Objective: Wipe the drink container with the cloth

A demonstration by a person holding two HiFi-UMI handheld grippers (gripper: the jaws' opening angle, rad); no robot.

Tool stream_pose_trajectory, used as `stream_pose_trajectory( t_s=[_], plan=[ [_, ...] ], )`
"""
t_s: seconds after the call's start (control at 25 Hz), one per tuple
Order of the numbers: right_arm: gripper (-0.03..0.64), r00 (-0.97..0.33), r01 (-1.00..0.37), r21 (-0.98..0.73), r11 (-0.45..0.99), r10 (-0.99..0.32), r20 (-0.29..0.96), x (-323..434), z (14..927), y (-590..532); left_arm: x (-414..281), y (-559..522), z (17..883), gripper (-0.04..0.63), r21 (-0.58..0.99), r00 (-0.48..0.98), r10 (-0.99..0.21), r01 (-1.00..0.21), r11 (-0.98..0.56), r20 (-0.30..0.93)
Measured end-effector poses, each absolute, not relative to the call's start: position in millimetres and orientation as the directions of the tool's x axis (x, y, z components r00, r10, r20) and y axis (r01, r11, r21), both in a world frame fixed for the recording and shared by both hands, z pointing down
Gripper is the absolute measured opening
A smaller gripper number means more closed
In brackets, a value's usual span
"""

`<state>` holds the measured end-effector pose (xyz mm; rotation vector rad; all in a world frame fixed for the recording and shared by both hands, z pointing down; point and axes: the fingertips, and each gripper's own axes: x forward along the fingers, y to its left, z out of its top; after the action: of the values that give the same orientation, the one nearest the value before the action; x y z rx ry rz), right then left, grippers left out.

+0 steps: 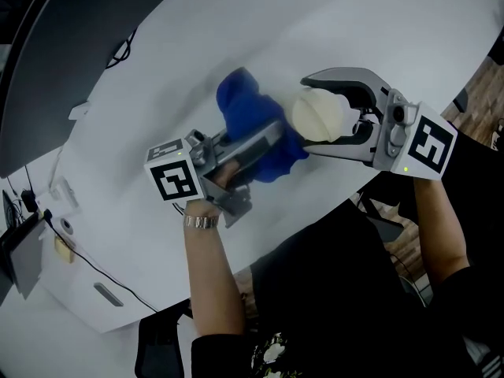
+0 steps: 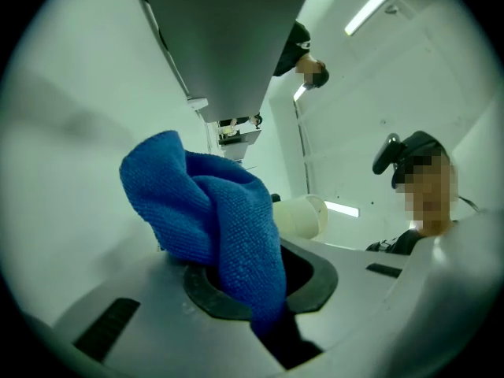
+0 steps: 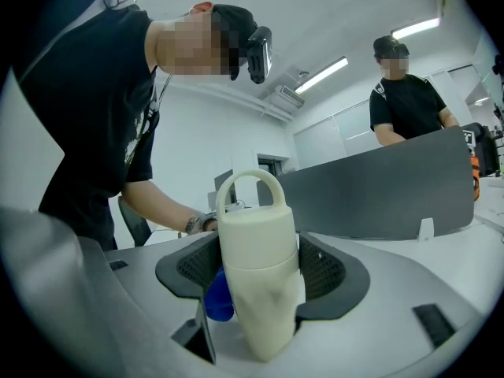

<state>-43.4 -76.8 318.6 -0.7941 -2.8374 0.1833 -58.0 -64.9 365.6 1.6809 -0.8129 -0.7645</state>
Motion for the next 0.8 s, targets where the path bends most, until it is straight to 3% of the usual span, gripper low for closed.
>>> stream_pose_trajectory(
  t_s=[0.36,0.6,0.8],
  plan=[
    [0.273,-0.838,0.505,-0.165,0.847,0.527,0.14,-43.4,318.3,-76.0,-50.3,-59.6,439.6,0.041,0.91,0.594,-0.722,-0.396,0.12,0.354],
    [0.272,-0.852,0.482,-0.127,0.867,0.498,0.165,-47.1,316.2,-78.9,-56.7,-60.2,444.3,0.041,0.907,0.563,-0.737,-0.387,0.164,0.373],
    [0.272,-0.892,0.437,-0.133,0.89,0.447,0.063,-49.4,314.2,-86.9,-83.8,-42.5,463.1,0.041,0.898,0.529,-0.754,-0.4,0.183,0.389]
  ],
)
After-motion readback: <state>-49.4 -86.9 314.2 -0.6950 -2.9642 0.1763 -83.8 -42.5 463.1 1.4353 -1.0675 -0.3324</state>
